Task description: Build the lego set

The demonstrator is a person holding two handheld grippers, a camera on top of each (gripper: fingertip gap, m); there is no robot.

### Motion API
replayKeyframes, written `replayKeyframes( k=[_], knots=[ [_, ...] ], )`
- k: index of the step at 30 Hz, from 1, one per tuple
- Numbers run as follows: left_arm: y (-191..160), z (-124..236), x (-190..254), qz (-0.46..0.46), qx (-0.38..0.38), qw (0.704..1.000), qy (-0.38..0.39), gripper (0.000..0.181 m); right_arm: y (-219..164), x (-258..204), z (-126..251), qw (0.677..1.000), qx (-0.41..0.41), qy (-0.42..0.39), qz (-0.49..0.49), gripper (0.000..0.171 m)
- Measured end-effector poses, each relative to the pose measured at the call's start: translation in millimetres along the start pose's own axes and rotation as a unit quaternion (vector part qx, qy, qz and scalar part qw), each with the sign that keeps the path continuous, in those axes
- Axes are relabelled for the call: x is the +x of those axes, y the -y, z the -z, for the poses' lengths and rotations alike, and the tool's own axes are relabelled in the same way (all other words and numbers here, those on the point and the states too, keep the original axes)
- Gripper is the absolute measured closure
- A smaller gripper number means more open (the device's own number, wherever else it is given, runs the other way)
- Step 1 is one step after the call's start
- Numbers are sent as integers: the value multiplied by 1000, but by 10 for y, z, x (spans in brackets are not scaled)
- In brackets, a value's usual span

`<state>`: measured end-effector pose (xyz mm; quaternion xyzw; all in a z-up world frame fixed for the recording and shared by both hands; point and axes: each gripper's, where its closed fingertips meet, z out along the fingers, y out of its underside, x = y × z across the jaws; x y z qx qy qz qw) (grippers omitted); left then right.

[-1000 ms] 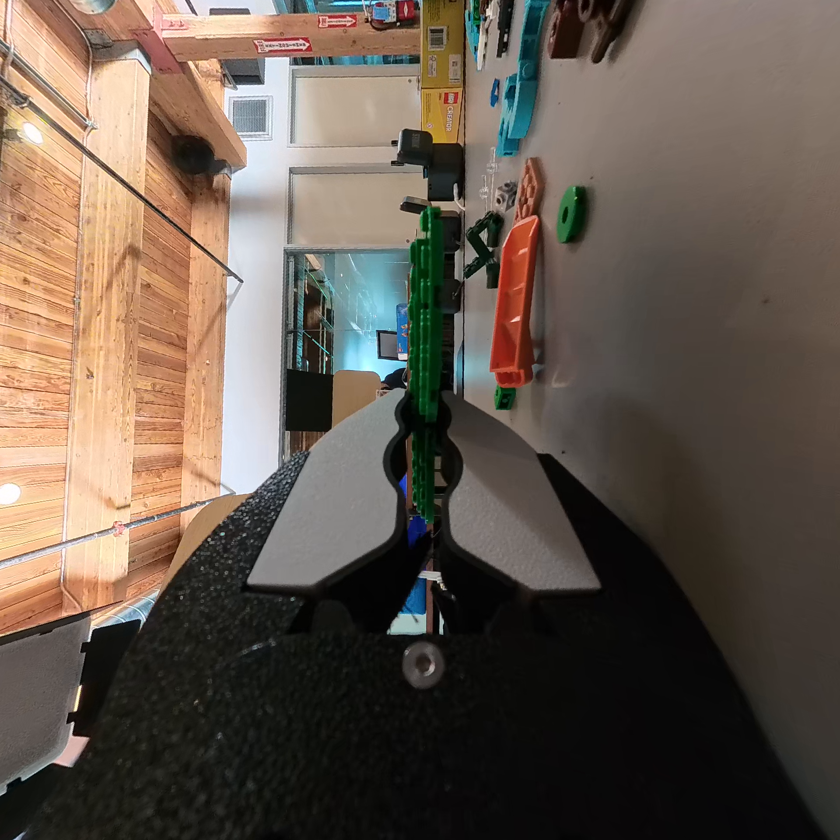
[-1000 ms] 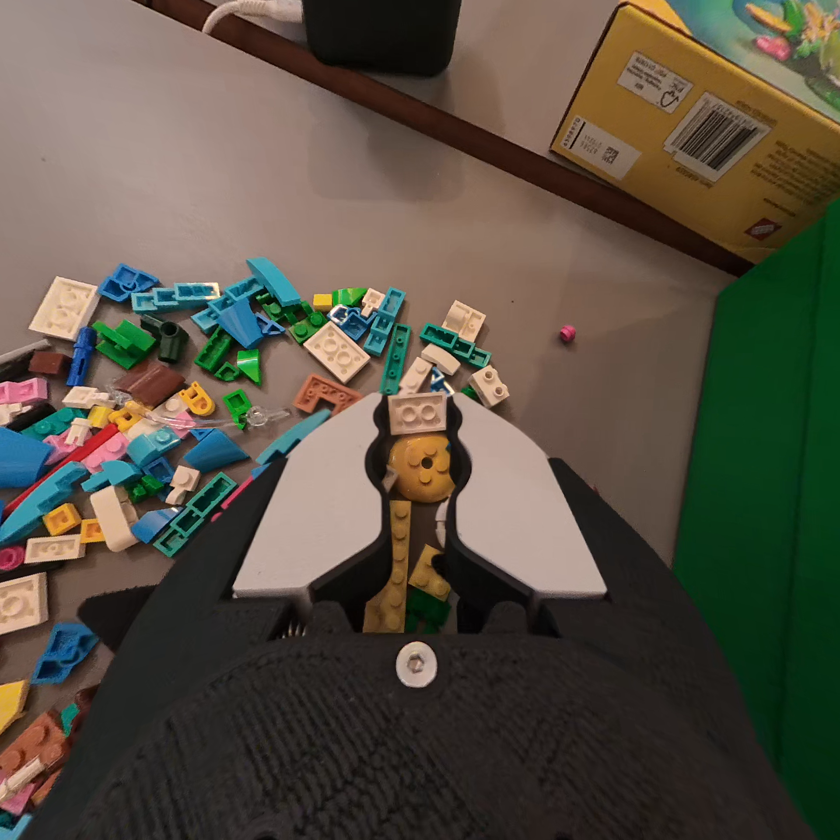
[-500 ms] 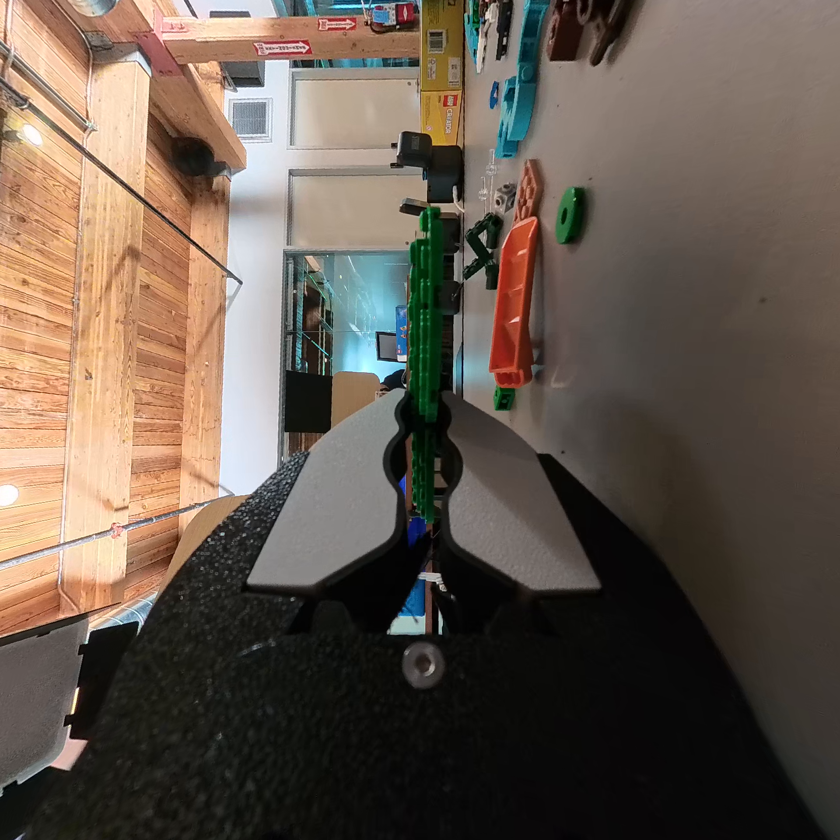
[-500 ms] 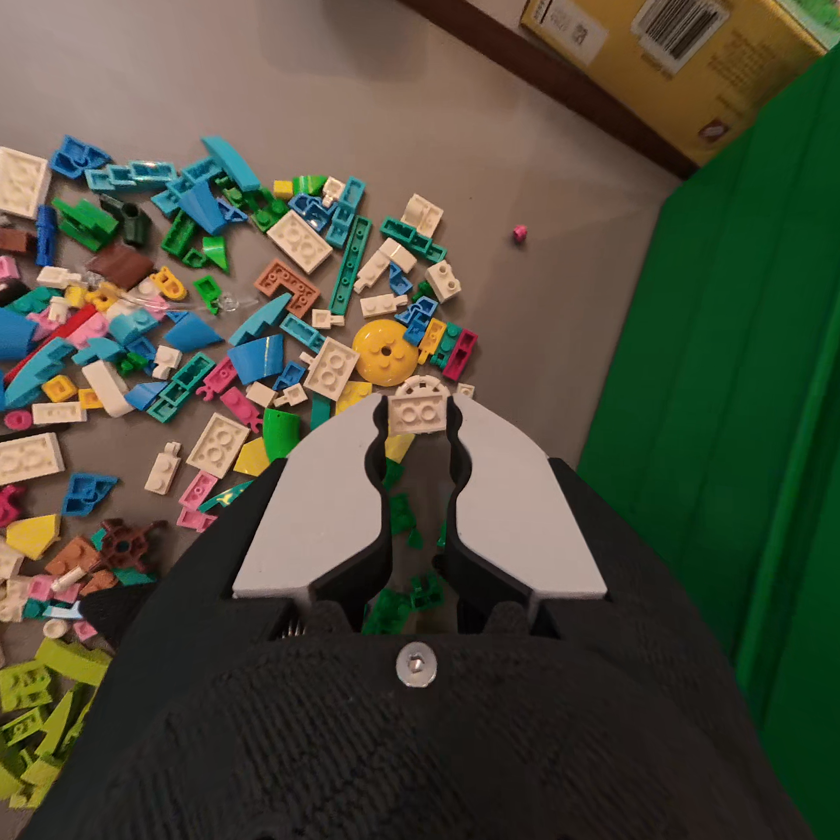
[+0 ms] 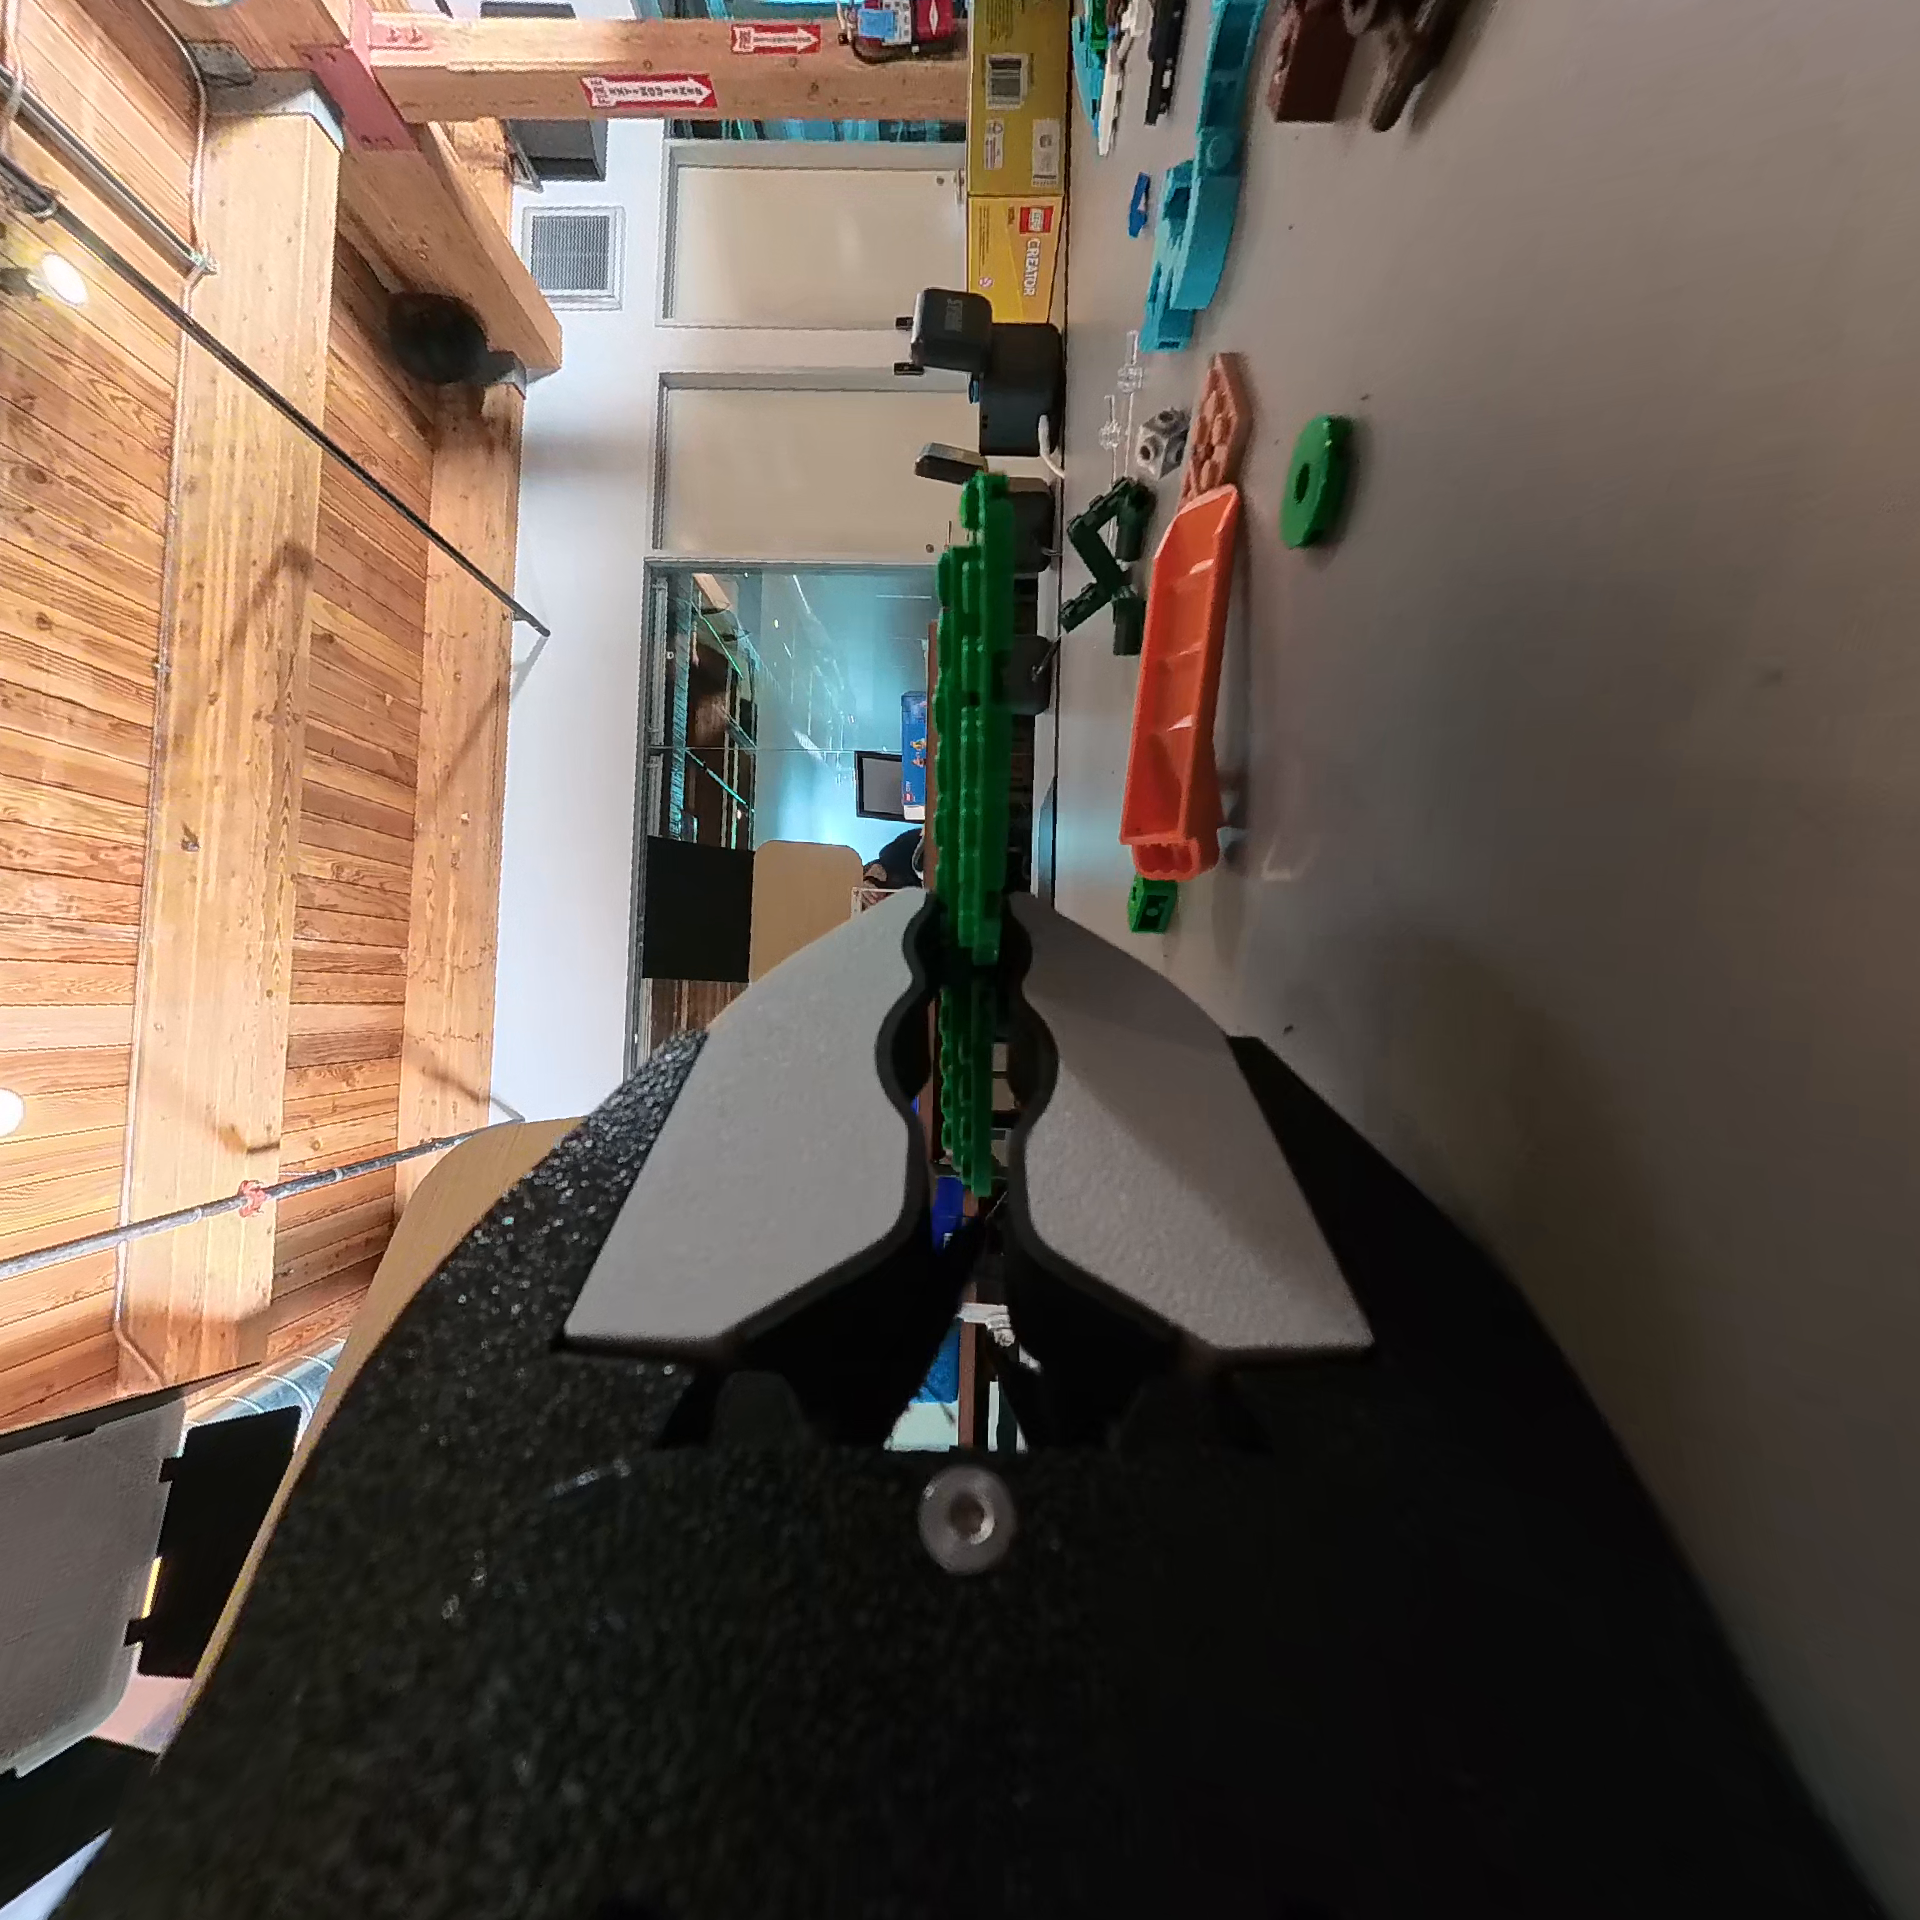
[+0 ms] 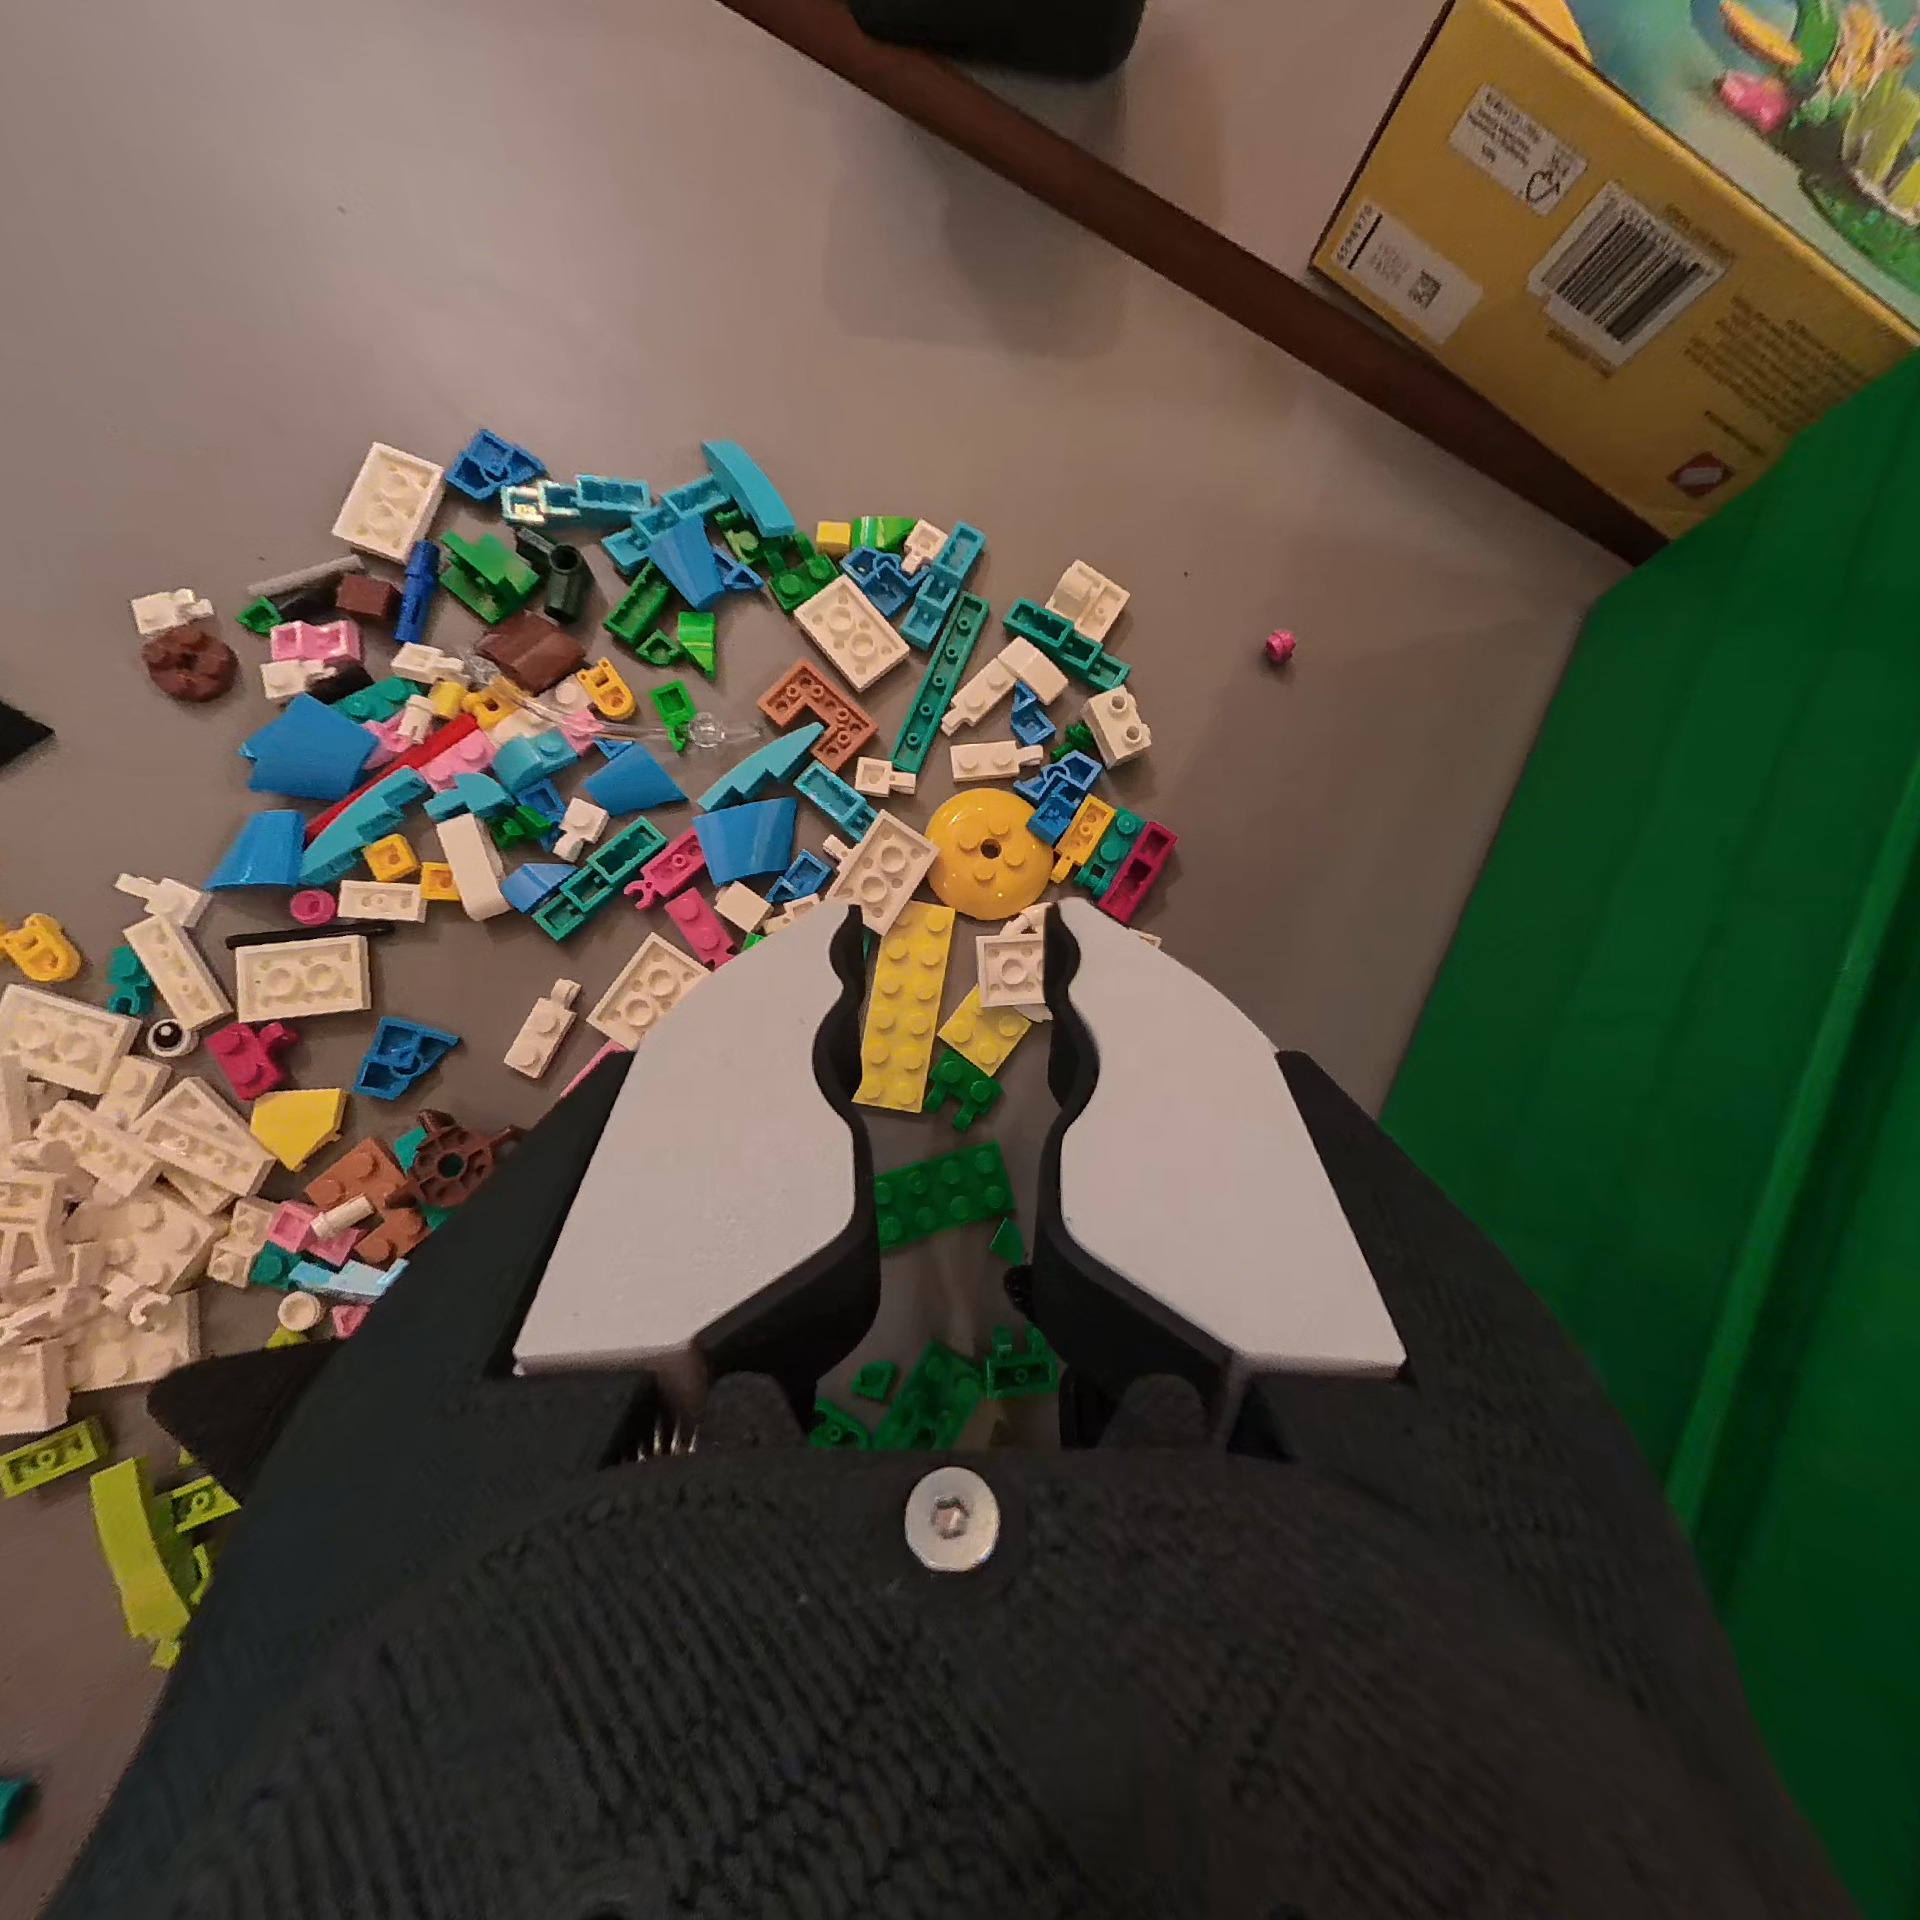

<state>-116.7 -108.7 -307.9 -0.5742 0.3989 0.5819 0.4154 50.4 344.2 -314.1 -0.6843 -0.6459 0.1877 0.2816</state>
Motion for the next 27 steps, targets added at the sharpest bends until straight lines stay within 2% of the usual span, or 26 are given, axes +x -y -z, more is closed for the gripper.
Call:
replayKeyframes(
  k=[7,13,20,27],
  knots=[
    [-75,2,-89,36,-9,999,17,173,-53,70,-12,999,-12,-26,24,142],
    [-80,0,-73,36,-10,999,13,173,-72,18,-9,999,-16,-10,36,143],
    [-81,-1,-64,36,-10,999,11,173,-194,-465,42,987,-43,117,100,146],
    [-106,-2,-80,42,-16,999,14,173,-285,-637,19,978,-72,155,121,149]
  ],
)
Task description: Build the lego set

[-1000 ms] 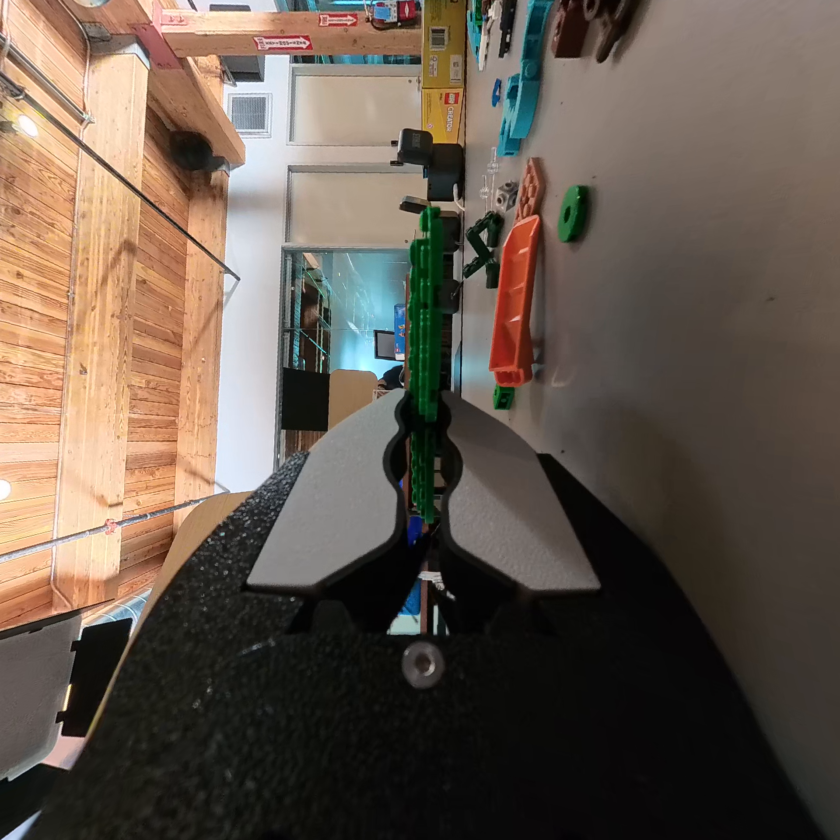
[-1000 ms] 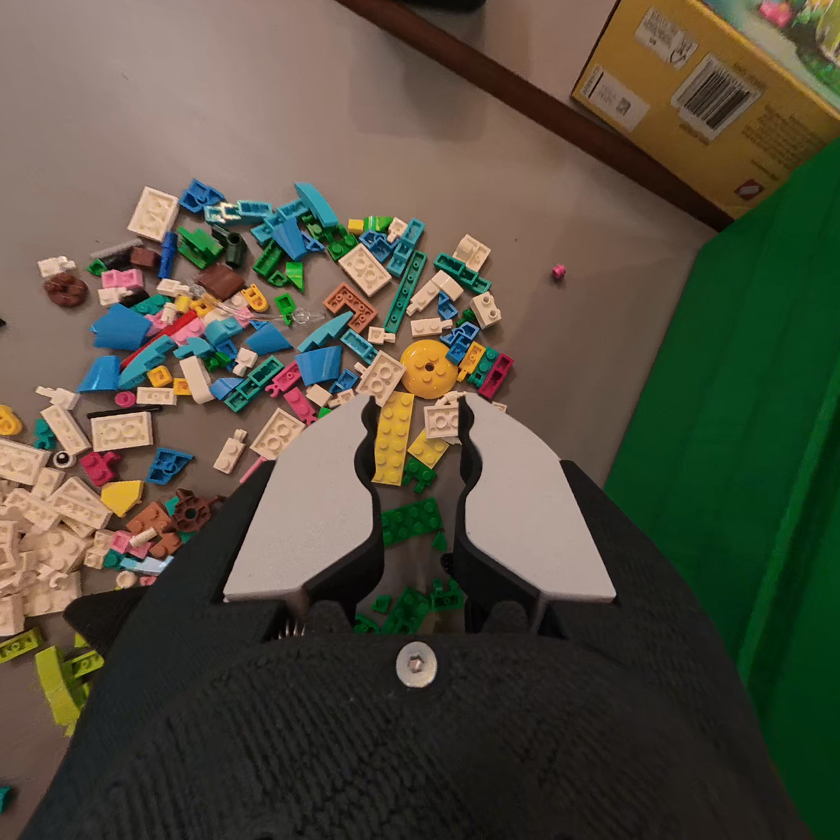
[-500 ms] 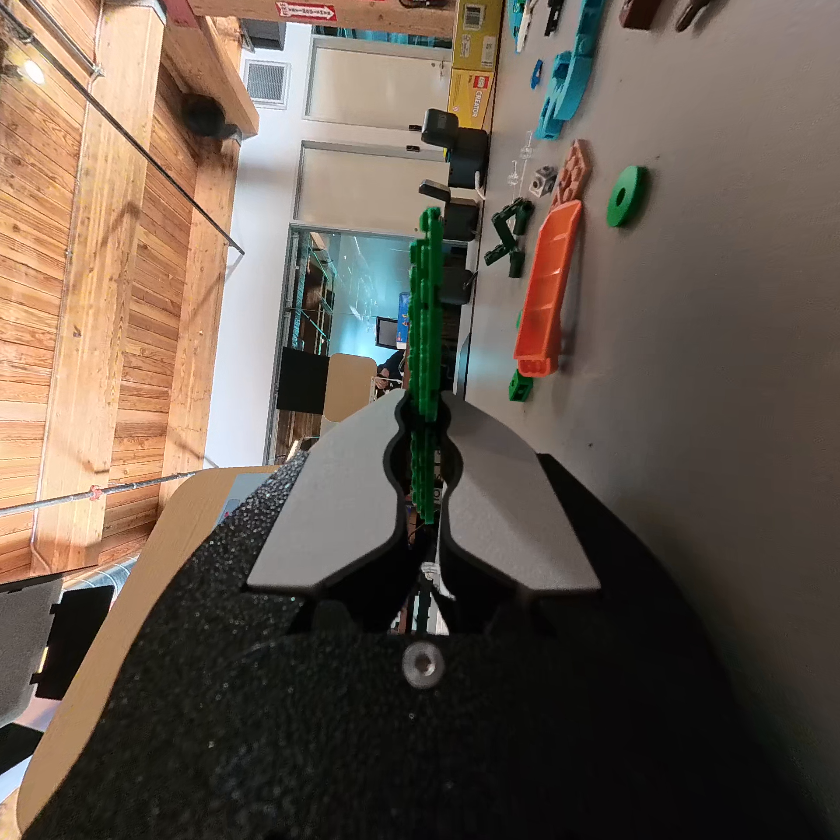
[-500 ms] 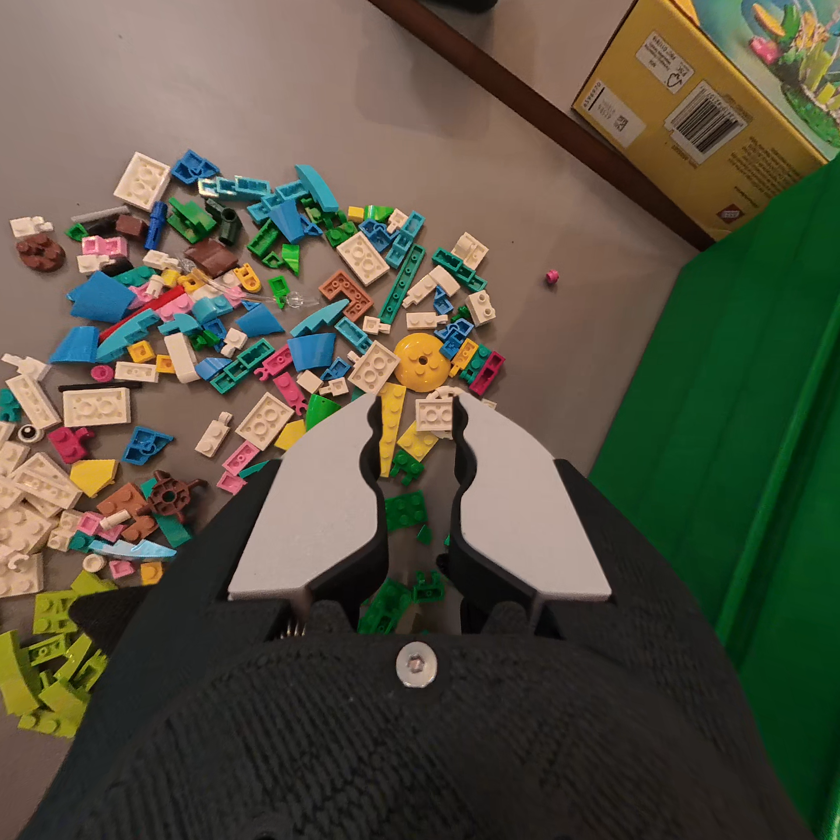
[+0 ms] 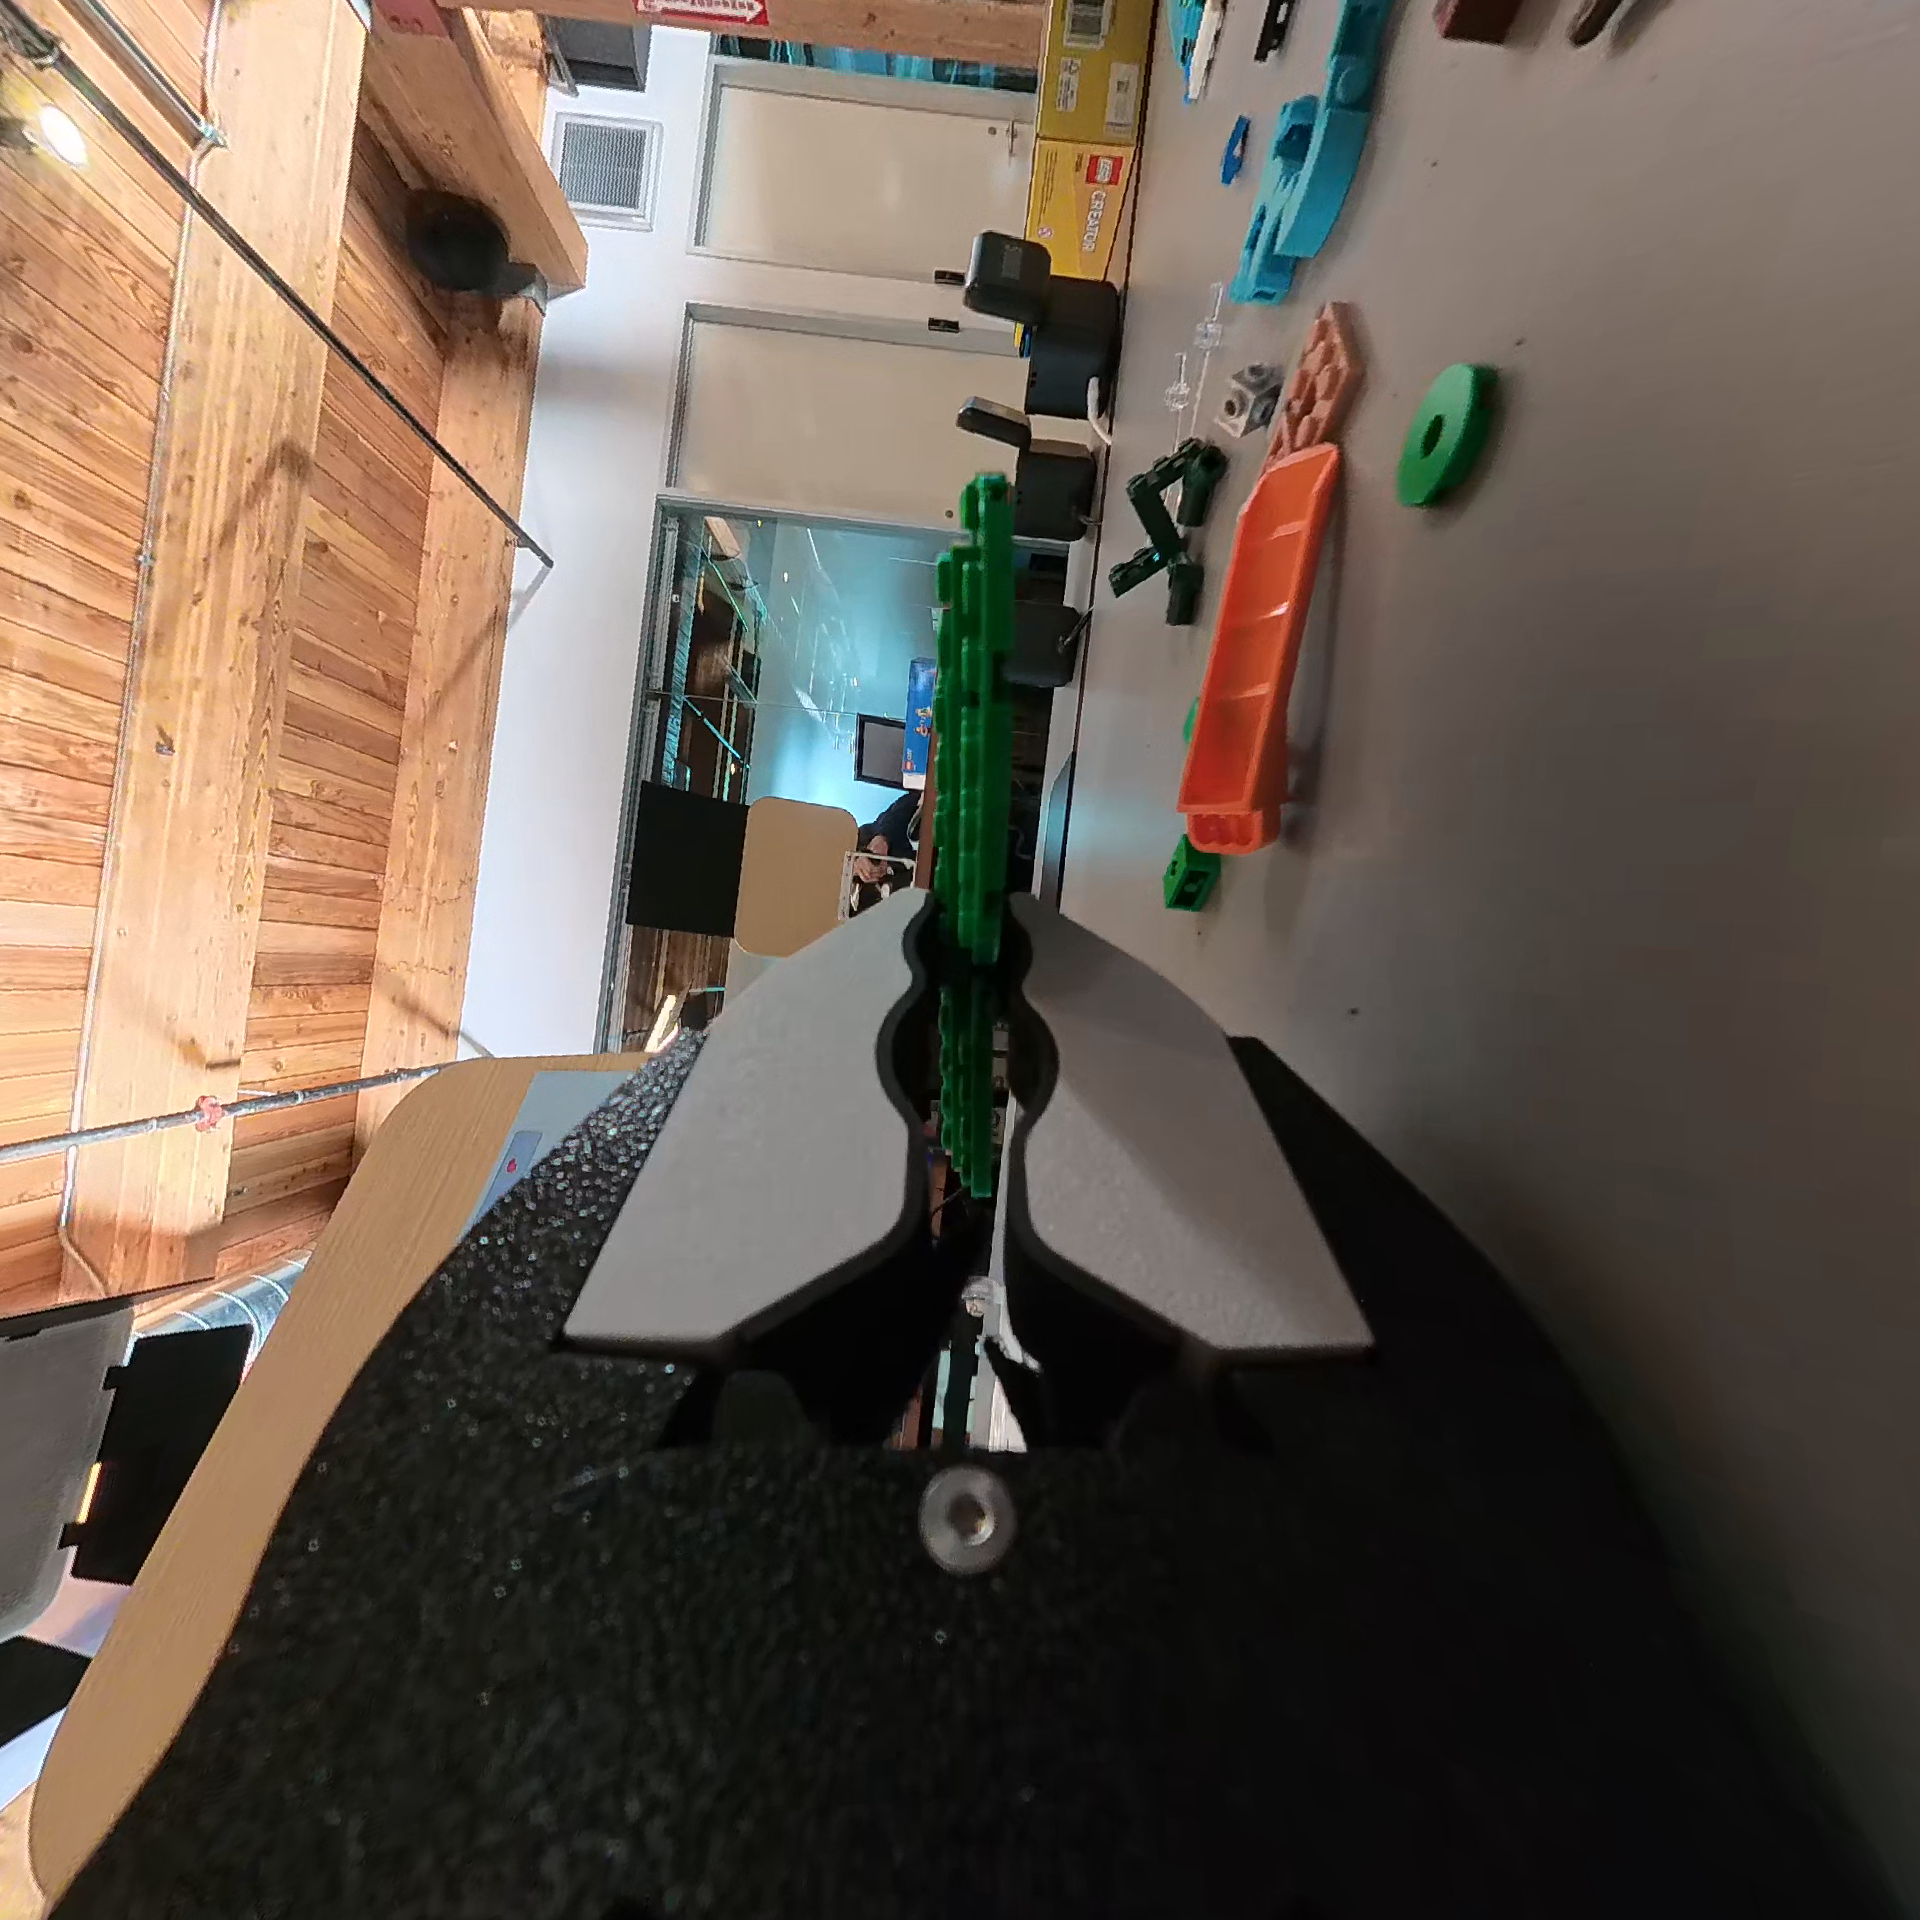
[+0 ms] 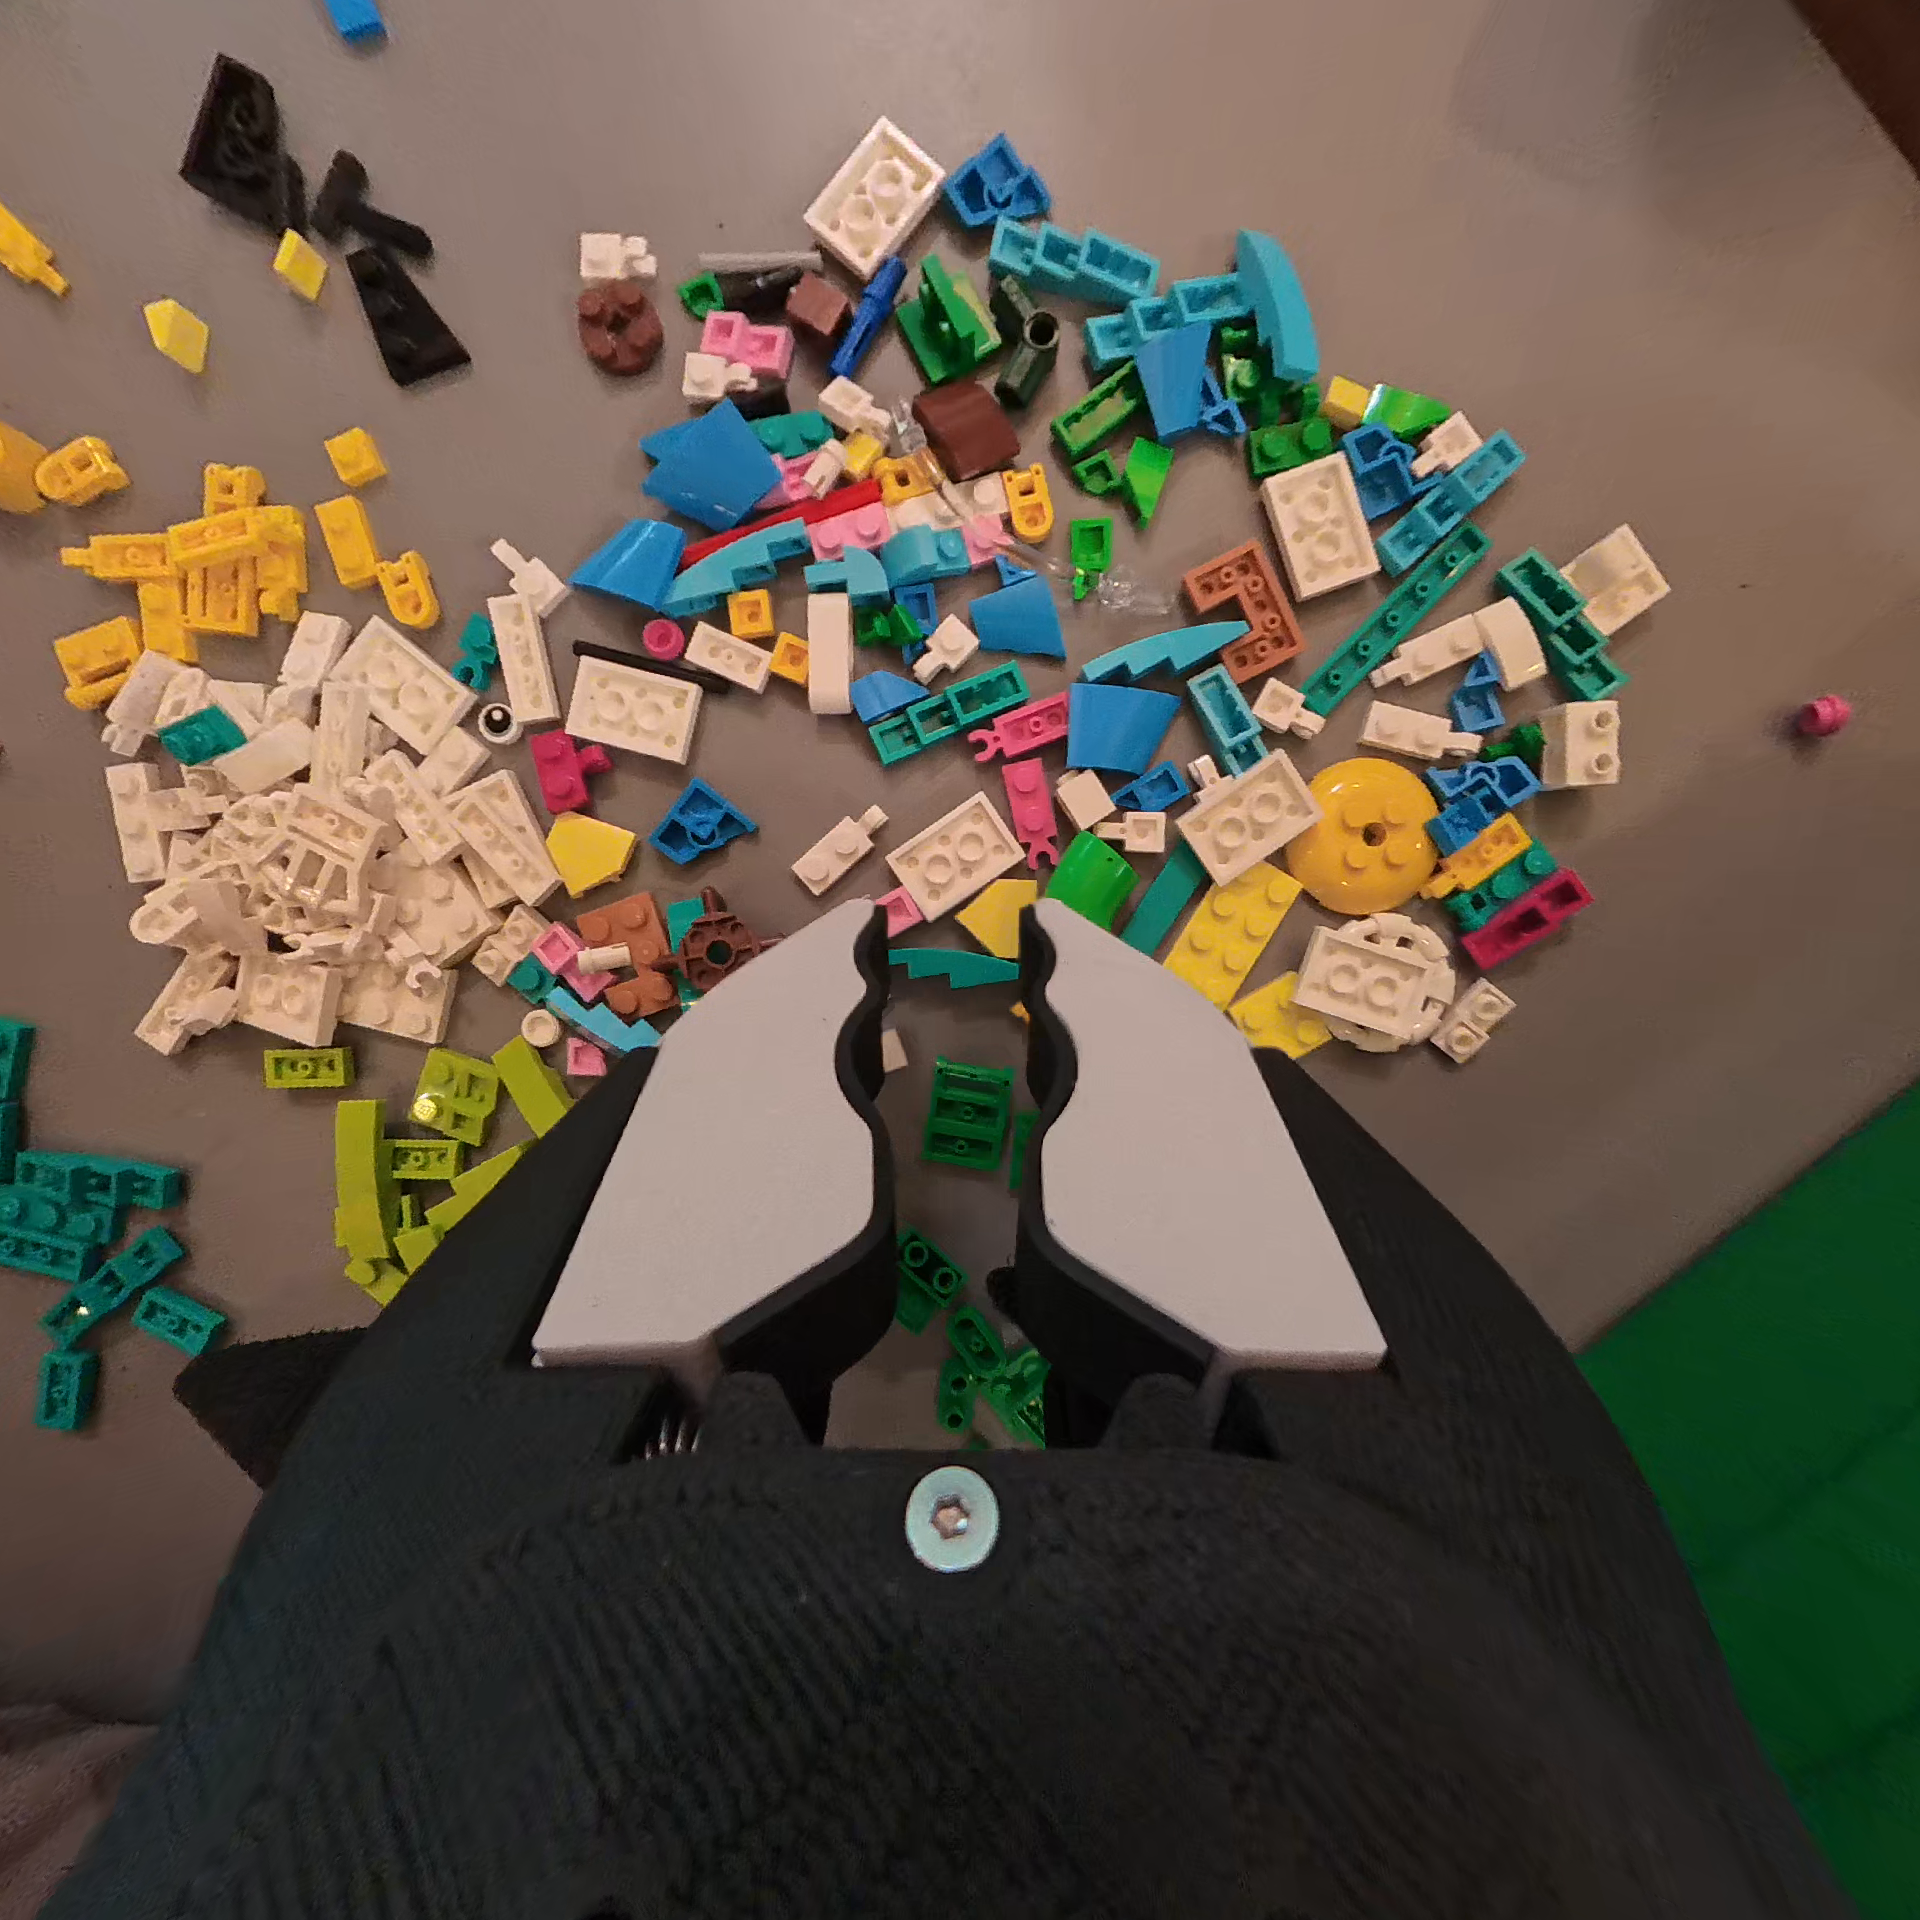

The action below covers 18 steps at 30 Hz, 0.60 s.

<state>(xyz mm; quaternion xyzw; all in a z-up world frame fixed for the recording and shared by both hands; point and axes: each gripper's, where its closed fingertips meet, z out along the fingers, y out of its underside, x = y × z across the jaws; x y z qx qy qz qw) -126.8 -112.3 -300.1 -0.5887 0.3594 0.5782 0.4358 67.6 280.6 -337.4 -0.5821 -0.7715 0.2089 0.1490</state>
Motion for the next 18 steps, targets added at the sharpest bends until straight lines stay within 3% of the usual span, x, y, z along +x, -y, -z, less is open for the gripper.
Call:
replayKeyframes(
  k=[18],
  knots=[
    [-100,-24,-33,17,-25,1000,4,173,55,-162,-22,999,10,37,28,152]
  ],
)
